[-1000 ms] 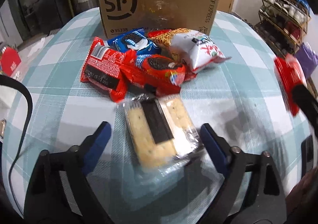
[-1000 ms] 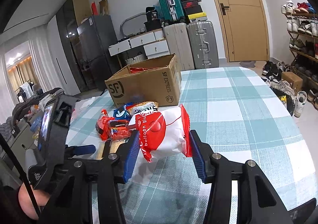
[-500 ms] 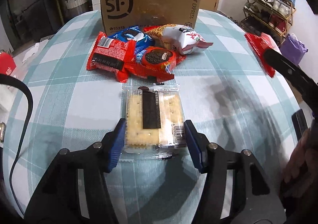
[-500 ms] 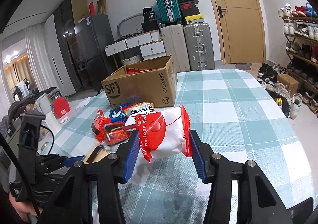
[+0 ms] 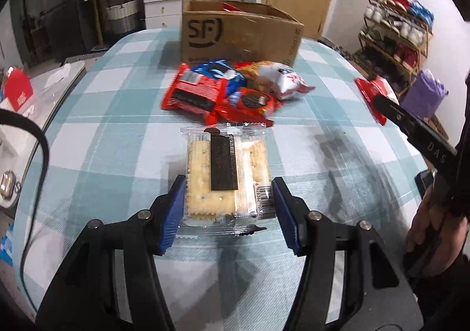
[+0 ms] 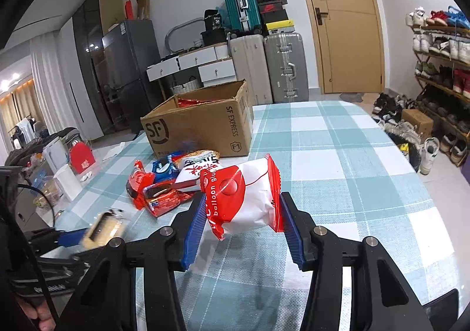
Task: Organize snacks
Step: 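Carry the cracker pack and balloon bag over the cardboard box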
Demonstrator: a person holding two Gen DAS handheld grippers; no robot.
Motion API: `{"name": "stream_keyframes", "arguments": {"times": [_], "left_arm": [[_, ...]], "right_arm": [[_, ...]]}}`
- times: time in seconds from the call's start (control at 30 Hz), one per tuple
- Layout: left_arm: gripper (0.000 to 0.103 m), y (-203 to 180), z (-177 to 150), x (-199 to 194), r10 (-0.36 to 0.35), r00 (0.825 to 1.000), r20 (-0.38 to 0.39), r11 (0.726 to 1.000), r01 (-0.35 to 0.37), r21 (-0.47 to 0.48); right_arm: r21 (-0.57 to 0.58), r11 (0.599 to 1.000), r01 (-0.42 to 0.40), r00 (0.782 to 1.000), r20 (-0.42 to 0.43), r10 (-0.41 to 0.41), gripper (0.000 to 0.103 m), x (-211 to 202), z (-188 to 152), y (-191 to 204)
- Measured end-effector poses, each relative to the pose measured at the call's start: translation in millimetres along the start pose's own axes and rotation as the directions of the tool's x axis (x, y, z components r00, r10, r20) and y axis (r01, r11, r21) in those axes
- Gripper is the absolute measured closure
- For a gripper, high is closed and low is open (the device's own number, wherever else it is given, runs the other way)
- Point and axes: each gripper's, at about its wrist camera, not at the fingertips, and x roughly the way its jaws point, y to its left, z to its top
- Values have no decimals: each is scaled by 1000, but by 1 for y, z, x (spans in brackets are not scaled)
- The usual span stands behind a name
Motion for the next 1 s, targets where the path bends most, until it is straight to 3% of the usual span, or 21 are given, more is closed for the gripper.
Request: {"name": "stream_keyframes", "arguments": {"times": [0.2, 0.37, 0.53, 0.7, 1.0], "left_arm": [[48, 21, 0, -24, -23, 999, 48, 999, 24, -36], [48, 36, 5, -39, -43, 996, 81, 998, 46, -42], [48, 50, 13, -45, -83, 992, 91, 993, 90, -73], [48, 53, 33, -41, -99, 990, 99, 992, 106, -68], [48, 57, 97, -35, -108, 987, 122, 993, 113, -37]], "right_arm": [[-52, 999, 12, 1000, 7, -12, 54, -3, -1, 10], [-8, 1000, -12, 1000, 1, 12, 54, -2, 0, 1], [1, 1000, 22, 1000, 16, -22, 54, -9, -1, -6], [-19, 1000, -3, 999, 32, 3, 54, -17, 10, 2], [-234, 966, -112, 987, 90, 136, 54, -34, 57, 56]]}}
